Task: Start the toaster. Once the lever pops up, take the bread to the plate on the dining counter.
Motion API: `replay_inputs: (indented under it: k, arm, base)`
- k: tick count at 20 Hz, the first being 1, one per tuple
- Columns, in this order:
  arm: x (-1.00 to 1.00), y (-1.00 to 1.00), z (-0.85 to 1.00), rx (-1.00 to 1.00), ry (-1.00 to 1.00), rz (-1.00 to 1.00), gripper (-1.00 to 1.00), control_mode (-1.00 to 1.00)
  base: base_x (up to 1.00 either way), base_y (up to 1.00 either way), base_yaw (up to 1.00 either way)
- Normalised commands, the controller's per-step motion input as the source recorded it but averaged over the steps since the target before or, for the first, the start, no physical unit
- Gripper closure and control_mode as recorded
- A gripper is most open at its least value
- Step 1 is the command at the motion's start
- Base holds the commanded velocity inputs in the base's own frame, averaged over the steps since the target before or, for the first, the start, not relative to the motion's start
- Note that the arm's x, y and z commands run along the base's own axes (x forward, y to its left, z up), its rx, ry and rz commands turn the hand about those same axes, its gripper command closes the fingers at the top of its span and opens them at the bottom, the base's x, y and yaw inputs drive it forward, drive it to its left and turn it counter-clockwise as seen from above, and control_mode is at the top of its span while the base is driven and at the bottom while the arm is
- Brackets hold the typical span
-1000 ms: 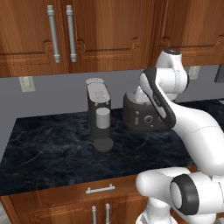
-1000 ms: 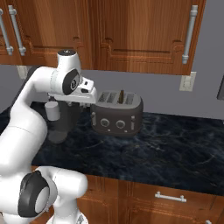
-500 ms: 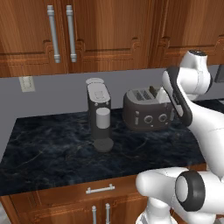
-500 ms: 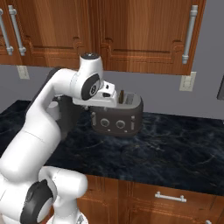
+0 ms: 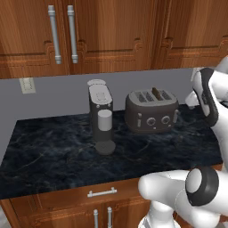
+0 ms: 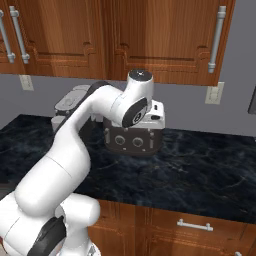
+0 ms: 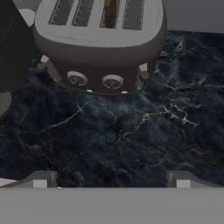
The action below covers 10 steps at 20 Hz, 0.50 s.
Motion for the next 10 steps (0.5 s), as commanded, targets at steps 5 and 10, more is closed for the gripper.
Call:
replay_inputs:
  k: [5,10]
  arm:
    - [0.06,-0.44,0.0,0.01,-0.07,0.02,-1.0,-1.0]
    - [0.18,-0.05,0.0,0.0,-0.09,0.0,-1.0,-1.0]
  base:
    - [0.0,0.0,0.0]
    - [0.0,0.0,0.0]
